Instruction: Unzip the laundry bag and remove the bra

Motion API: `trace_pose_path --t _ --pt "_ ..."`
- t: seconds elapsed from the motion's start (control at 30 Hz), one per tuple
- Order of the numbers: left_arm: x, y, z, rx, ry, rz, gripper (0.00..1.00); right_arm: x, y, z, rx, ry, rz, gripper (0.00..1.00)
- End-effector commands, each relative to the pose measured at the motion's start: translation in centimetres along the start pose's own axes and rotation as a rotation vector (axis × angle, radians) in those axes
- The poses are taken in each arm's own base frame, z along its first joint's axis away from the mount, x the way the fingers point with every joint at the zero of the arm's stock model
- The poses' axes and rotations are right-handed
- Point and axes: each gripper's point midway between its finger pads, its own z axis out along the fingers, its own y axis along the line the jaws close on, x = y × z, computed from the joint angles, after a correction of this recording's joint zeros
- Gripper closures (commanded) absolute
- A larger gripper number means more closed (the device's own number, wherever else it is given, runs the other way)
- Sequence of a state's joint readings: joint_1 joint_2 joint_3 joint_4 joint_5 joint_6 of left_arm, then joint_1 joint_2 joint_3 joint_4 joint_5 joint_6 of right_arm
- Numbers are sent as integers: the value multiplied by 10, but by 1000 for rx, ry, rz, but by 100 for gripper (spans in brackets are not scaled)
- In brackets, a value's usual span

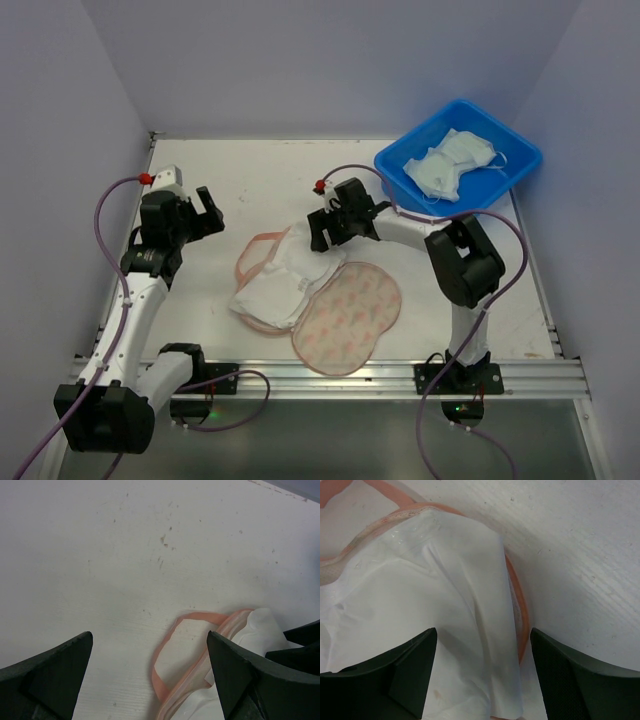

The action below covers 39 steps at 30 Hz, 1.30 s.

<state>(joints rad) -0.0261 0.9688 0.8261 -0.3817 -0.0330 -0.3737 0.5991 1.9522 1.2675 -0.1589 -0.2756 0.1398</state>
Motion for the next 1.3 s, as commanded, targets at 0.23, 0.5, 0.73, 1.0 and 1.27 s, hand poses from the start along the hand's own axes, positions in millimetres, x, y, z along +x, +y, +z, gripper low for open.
trace_pose_path --t 0.23,0.5,0.73,1.0,1.27 --pt "-10 -2 3 21 -36 8 0 -20 18 -6 -92 -59 -48 52" --pt "-10 -2 3 18 -39 8 0 -22 20 -9 -88 -67 -53 76" --pt "-10 -2 3 21 -36 8 0 -38 17 -33 -28 -131 -87 100" --pt "-9 -1 4 16 -35 8 0 -75 35 -91 4 -258 -168 100" --pt "-8 0 5 12 -29 8 0 -137 54 -204 97 -517 -241 100"
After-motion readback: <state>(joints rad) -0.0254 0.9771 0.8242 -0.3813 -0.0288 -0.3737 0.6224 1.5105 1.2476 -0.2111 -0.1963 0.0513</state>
